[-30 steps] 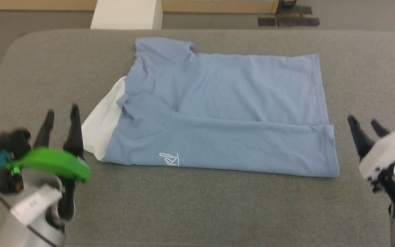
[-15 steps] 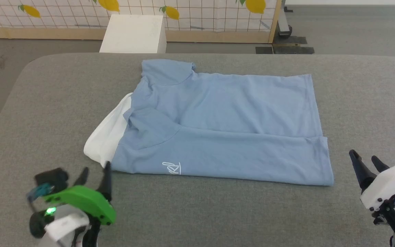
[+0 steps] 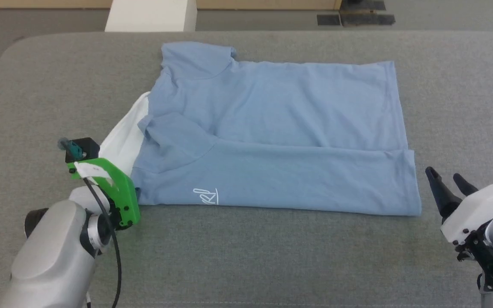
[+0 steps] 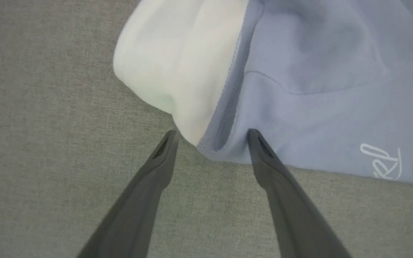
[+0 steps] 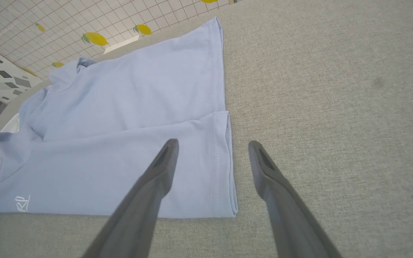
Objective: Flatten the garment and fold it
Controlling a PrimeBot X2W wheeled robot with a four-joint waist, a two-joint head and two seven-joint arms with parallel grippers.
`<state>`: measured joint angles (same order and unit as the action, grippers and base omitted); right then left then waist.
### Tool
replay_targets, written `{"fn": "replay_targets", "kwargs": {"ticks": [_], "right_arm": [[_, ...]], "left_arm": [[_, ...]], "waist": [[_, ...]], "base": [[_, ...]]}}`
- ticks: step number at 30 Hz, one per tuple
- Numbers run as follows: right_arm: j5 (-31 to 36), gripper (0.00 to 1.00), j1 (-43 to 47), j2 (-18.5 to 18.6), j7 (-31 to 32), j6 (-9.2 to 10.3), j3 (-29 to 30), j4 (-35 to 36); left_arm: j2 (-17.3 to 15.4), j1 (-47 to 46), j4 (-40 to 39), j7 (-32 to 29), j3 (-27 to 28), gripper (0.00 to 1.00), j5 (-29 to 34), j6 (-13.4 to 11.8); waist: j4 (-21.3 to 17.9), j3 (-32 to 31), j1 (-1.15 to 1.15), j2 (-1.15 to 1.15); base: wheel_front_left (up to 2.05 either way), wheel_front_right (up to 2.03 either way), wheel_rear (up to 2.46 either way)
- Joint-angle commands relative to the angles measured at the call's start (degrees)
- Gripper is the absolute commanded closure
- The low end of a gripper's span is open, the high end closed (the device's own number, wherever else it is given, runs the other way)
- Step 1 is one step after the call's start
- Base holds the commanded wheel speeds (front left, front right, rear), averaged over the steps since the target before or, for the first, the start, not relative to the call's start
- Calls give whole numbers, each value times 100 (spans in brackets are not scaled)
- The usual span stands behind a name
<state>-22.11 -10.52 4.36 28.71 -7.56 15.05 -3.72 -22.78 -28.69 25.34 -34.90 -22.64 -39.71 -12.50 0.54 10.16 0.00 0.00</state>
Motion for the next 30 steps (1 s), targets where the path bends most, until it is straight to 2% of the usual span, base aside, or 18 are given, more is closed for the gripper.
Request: {"fn": "replay_targets", "kwargs": {"ticks": [1,8,9,10,11,17,24,30], "right_arm": [[20,0,-100,-21,-37,8,10,12],[60,0,-227,-14,-46,8,14,41],[69,0,-237,-8,-38,8,7,53],[88,0,-248,5,-19,8,-7,69],[113,0,-254,27,0,8,-23,88],[589,0,-306,226,472,8,-194,184],[1336,0,-692,377,2092,8,-609,105],[1772,0,-1045,500,2904,8,-912,-233]], "left_arm": [[-41,-99,74,-65,-43,0,94,-6],[58,147,443,-418,-34,0,-213,35],[75,187,444,-422,-23,32,-255,55],[109,227,435,-384,19,79,-321,71],[138,256,429,-365,40,100,-368,90],[274,381,230,22,319,100,-649,185],[242,648,-400,551,675,100,-817,173],[202,765,-967,633,719,100,-803,82]], "waist": [[-128,247,0,0],[-192,432,0,0],[-185,442,0,0],[-171,450,0,0],[-152,453,0,0],[-77,408,0,0],[-80,377,0,0],[113,604,0,0]], "base": [[0,0,0],[0,0,0],[0,0,0],[0,0,0],[0,0,0],[0,0,0],[0,0,0],[0,0,0]]}}
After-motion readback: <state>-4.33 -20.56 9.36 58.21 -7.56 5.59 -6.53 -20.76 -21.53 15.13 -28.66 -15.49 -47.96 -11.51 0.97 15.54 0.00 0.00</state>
